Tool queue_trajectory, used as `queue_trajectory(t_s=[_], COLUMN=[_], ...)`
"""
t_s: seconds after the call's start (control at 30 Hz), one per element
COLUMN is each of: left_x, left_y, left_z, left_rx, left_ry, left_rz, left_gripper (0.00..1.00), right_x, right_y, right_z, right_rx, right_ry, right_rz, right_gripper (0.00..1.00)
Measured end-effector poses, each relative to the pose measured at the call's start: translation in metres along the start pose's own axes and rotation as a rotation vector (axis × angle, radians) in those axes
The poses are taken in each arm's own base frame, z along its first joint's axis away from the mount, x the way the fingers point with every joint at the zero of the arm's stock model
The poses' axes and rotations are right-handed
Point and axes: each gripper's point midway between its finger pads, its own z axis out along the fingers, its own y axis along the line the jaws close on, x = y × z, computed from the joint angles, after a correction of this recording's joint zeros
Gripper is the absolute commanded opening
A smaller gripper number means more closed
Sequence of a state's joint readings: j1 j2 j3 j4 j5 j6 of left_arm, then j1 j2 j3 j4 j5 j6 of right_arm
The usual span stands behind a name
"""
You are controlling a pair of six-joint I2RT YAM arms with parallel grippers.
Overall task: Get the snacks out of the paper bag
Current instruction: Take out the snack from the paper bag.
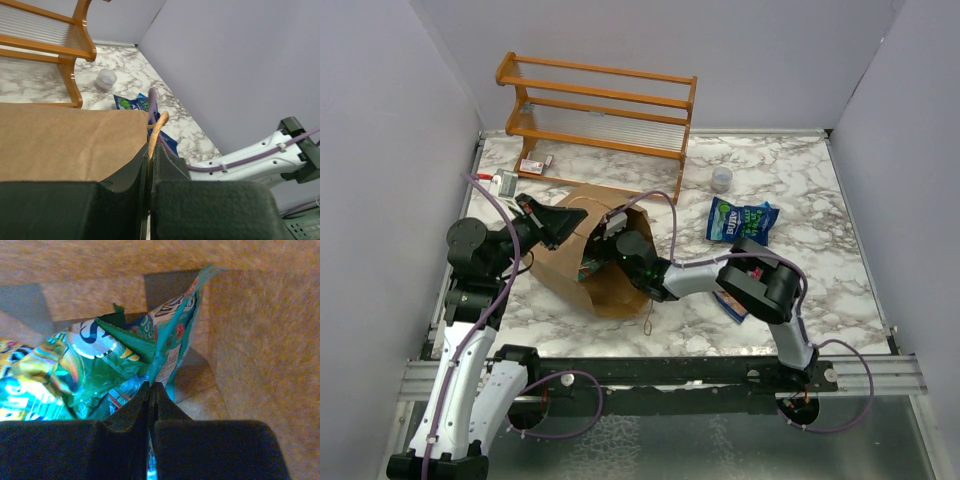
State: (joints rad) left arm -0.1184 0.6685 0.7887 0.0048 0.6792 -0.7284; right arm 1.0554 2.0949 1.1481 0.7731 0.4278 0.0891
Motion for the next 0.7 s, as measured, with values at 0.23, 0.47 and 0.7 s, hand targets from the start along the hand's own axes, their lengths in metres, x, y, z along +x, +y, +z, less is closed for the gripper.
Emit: queue_trajectory(t_s=[0.23,0.47,0.7], left_x=[-0.004,-0.005,-0.003], left_y=[0.009,0.018,0.027], left_z=[-0.001,-0.001,-0.002], left_rx=[-0.056,-0.101,-0.139], left_ry=[-0.029,-0.042,-0.039], left_rz=[0.006,0.011,0.011], left_gripper=[0.0,0.0,0.0], right_x=[-0.034,-0.044,-0.052], right_y=[0.014,0.025,0.013], right_z=[-0.033,-0.064,-0.095], right_rx=[-0.109,-0.165,-0.183], right_ry=[-0.029,-0.019,-0.006], right_rz=[0.007,-0.009,-0.016], right_gripper=[0.01,0.01,0.01])
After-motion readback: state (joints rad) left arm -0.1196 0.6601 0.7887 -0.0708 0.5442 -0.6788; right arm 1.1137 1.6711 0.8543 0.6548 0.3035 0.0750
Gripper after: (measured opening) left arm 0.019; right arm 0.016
